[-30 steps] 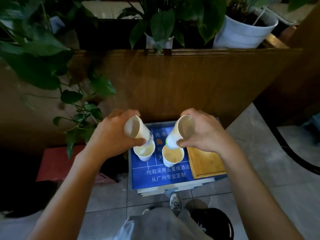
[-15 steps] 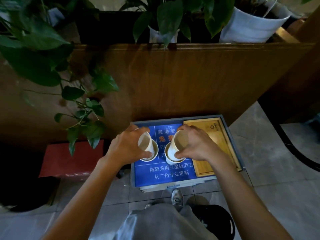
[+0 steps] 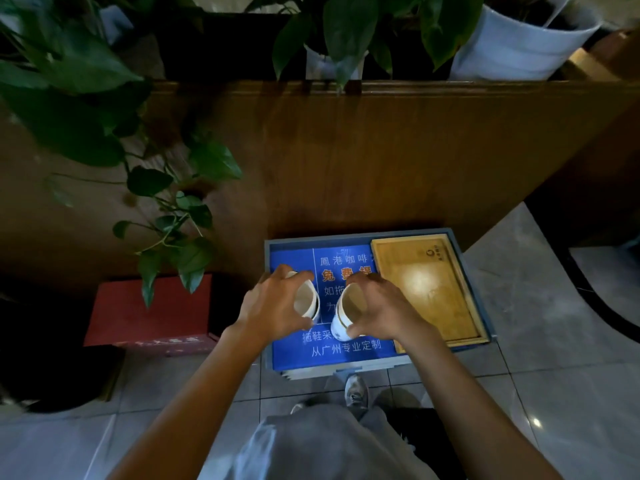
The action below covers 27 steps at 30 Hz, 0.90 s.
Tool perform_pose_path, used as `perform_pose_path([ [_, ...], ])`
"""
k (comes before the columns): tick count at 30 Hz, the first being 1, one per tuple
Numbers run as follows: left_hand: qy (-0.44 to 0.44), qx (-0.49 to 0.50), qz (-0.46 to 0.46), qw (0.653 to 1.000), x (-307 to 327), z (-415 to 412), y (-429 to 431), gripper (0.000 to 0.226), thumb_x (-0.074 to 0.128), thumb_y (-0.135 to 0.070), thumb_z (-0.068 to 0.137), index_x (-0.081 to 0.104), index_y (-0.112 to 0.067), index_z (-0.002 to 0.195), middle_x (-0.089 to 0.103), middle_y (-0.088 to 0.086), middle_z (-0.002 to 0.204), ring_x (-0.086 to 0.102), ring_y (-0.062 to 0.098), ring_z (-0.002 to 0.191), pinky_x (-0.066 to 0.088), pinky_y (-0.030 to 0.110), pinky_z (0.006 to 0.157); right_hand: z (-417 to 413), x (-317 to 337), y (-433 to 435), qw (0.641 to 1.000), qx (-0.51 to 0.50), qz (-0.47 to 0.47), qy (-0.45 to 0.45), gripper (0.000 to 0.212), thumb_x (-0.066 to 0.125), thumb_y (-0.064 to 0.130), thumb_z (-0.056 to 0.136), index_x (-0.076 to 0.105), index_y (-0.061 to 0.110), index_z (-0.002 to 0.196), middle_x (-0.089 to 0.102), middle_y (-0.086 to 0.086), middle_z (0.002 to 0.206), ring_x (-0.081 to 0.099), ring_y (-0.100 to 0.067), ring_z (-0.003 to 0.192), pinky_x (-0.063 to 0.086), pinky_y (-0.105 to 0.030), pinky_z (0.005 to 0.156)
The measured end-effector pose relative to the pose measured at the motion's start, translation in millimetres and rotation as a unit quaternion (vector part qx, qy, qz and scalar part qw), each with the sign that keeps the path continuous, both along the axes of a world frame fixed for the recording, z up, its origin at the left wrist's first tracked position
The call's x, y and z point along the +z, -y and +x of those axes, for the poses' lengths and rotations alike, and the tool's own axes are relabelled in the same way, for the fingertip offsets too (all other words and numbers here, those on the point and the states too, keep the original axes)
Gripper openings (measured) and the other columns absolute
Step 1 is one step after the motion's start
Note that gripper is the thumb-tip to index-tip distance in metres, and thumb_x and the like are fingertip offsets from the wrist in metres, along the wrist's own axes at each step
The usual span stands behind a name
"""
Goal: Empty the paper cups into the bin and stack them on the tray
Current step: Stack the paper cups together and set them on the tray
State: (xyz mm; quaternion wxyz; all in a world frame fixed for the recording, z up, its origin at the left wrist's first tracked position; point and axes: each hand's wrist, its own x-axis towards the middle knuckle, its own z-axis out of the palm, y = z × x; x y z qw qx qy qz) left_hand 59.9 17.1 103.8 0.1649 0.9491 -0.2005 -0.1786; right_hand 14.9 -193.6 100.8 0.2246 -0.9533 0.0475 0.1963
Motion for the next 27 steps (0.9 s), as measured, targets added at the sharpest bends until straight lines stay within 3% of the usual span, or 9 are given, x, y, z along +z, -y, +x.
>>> perform_pose_path([
  [19, -0.021, -0.042, 0.125, 0.991, -23.4, -6.3, 44.0, 0.092, 0.085, -0.043, 0.06, 0.032, -0.038, 0.135, 0.04, 0.007, 0.138, 0.05, 0.037, 0.119, 0.058, 0.052, 0.081, -12.4, -19.5, -15.2, 0.998, 0.028, -0.036, -0.041, 0.11, 0.089, 0.026, 0.054, 0.029, 0.025, 0.145, 0.041, -0.004, 0.142, 0.043, -0.033, 0.127, 0.048, -0.041, 0.089],
  [27, -0.011, -0.028, 0.126, 0.992, -25.9, -10.8, 46.6, 0.096, 0.087, -0.038, 0.06, 0.027, -0.039, 0.136, 0.034, 0.006, 0.143, 0.046, 0.038, 0.122, 0.059, 0.05, 0.078, -5.7, -17.3, -16.6, 0.995, 0.037, -0.057, -0.073, 0.109, 0.09, 0.027, 0.056, 0.025, 0.027, 0.144, 0.038, -0.006, 0.143, 0.039, -0.035, 0.13, 0.051, -0.045, 0.09],
])
